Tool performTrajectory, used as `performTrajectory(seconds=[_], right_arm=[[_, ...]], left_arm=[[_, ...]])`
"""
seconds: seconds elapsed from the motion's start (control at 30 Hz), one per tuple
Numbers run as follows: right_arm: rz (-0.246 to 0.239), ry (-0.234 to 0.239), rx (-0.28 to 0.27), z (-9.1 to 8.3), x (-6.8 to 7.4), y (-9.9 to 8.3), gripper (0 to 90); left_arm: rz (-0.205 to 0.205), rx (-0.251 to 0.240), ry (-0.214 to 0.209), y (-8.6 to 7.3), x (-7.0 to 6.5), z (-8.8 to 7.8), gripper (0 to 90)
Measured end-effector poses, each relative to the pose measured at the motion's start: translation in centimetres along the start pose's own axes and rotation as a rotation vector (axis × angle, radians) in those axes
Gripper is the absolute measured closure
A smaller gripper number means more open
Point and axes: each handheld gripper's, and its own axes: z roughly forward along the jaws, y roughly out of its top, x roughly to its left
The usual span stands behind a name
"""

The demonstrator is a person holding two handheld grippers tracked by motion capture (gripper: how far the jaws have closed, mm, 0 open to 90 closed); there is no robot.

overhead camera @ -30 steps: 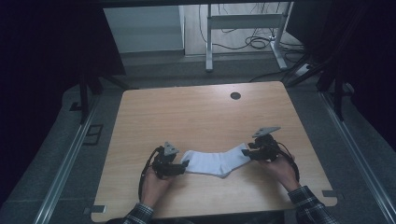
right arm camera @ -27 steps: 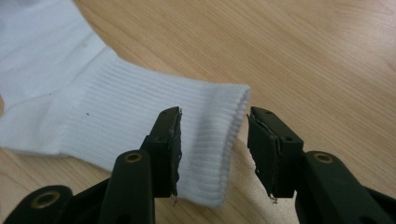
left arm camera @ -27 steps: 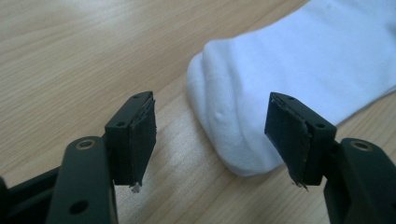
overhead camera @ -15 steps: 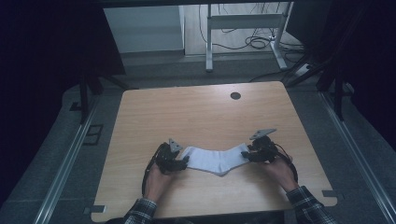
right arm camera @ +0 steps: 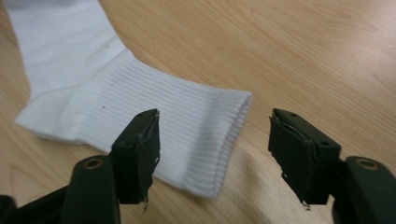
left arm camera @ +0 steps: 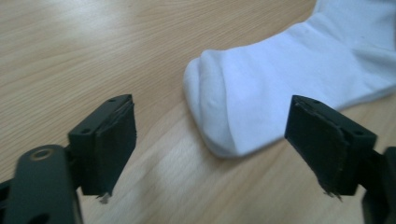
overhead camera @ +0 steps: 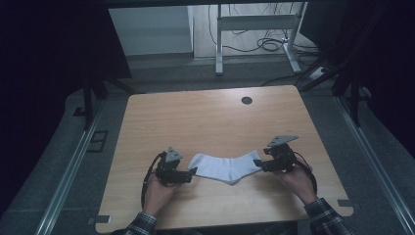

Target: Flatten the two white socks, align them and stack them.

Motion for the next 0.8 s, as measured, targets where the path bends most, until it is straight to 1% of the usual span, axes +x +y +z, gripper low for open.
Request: performTrajectory(seconds=[0.1,0.13,0.17,0.2,0.23,0.27,0.33,0.4,0.43,0.47,0.53,0.6,0.67,0.8], right_arm=[[0.012,-0.002,0.0,-0.6,-0.2,-0.7,27.3],[0.01,-0.003,0.006,-0.7,-0.3,-1.0,26.6],[0.014,-0.006,0.009,-0.9,-0.3,-1.4,25.5],[0.012,-0.01,0.014,-1.1,-0.5,-1.8,23.5],[0.016,-0.012,0.022,-1.2,-0.6,-2.4,21.1],[0.012,-0.013,0.026,-1.3,-0.7,-2.6,20.0],[0.001,-0.028,0.033,-1.4,-1.0,-3.5,16.5],[-0.006,-0.036,0.044,-1.4,-1.3,-4.2,13.3],[-0.008,-0.037,0.048,-1.4,-1.5,-4.5,12.1],[-0.007,-0.041,0.064,-1.3,-1.7,-5.0,10.5],[-0.019,-0.052,0.076,-1.0,-1.9,-5.5,6.0],[-0.022,-0.041,0.048,-1.1,-2.2,-5.9,6.6],[-0.021,-0.04,0.041,-1.1,-2.2,-6.0,6.4],[-0.01,-0.055,0.011,-0.9,-2.1,-6.3,4.8]], left_arm=[[-0.009,0.002,-0.004,-0.8,0.4,-0.7,14.4],[-0.009,0.013,-0.012,-1.3,0.6,-0.9,13.8],[-0.006,0.031,-0.009,-1.7,0.7,-1.0,13.5],[-0.004,0.05,0.003,-2.2,0.8,-1.0,13.4],[-0.004,0.054,0.005,-2.4,0.8,-1.0,13.4],[-0.012,0.07,-0.001,-2.8,1.0,-1.1,13.4],[-0.025,0.086,0.003,-3.5,1.1,-1.0,11.7],[-0.017,0.105,0.007,-4.0,1.2,-0.9,10.9],[0.003,0.113,0.025,-4.3,1.2,-0.6,10.3],[0.017,0.109,0.033,-4.4,1.2,-0.6,9.9],[0.017,0.105,0.029,-4.4,1.2,-0.5,9.8],[0.014,0.095,0.029,-4.5,1.2,-0.4,9.8],[0.015,0.095,0.03,-4.5,1.2,-0.4,9.8],[0.012,0.094,0.032,-4.4,1.2,-0.4,9.7]])
